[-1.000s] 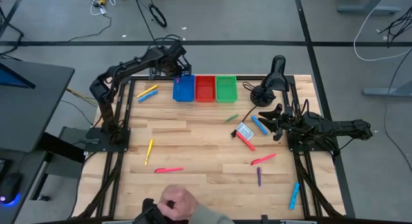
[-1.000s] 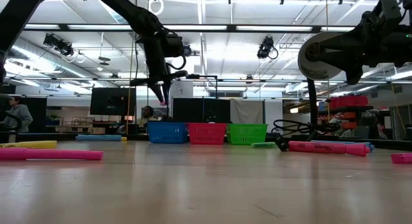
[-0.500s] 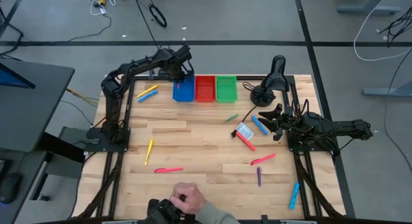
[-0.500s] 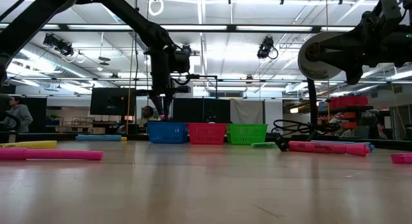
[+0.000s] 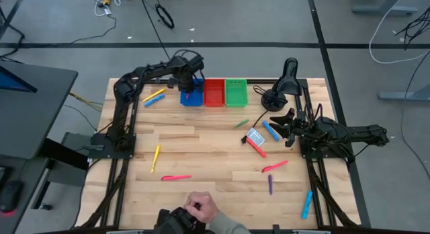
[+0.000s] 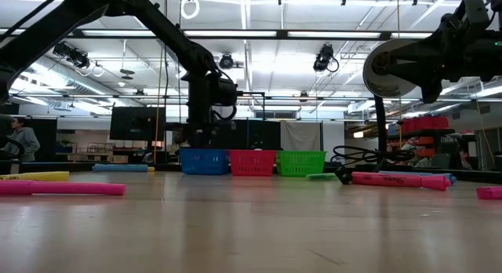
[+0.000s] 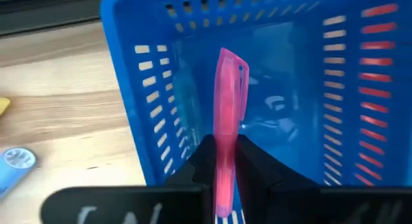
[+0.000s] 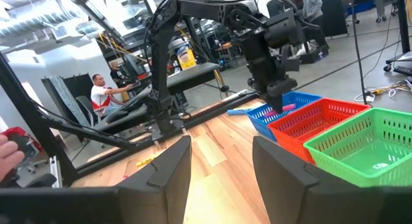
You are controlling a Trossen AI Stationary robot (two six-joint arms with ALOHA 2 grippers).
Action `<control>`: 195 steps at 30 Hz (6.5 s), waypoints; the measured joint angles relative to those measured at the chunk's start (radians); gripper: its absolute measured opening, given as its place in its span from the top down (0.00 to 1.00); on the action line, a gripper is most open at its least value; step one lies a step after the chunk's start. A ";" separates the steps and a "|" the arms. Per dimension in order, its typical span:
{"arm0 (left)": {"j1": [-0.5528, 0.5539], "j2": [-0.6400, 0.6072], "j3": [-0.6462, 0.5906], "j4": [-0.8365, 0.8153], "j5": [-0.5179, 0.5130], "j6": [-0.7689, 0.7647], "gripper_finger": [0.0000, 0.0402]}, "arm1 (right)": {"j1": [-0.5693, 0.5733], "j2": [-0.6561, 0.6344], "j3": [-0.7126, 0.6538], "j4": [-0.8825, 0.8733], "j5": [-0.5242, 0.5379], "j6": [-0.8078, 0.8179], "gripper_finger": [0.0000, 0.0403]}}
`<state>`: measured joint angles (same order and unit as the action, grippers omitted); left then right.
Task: Pick & Place Markers
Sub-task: Put the pink pen into the blue bin, then put the violet pen into the blue bin
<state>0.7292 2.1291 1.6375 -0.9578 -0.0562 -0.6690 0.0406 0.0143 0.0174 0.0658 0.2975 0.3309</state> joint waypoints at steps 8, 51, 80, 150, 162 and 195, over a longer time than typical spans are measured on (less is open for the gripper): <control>0.000 0.013 0.000 0.004 -0.010 0.001 0.91 | 0.000 0.000 0.000 0.000 0.000 0.000 0.59; -0.106 -0.264 0.000 0.071 -0.116 0.422 0.47 | 0.000 0.000 0.000 0.000 0.000 0.000 0.59; -0.387 -0.541 -0.159 0.047 0.193 1.004 0.47 | 0.000 0.000 0.000 0.000 0.000 0.000 0.59; -0.622 -0.723 -0.714 1.531 0.319 0.531 0.47 | 0.000 0.000 0.000 0.021 0.000 0.000 0.59; -0.622 -0.722 -0.714 1.531 0.311 0.471 0.47 | -0.001 0.001 0.000 0.306 -0.043 -0.053 0.59; -0.622 -0.722 -0.713 1.532 0.300 0.470 0.47 | -0.001 0.448 0.842 -0.436 -0.176 -0.314 0.51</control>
<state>0.1070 1.4071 0.9241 0.5739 0.2440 -0.1986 0.0399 0.4621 0.8595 -0.3700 0.1214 0.0171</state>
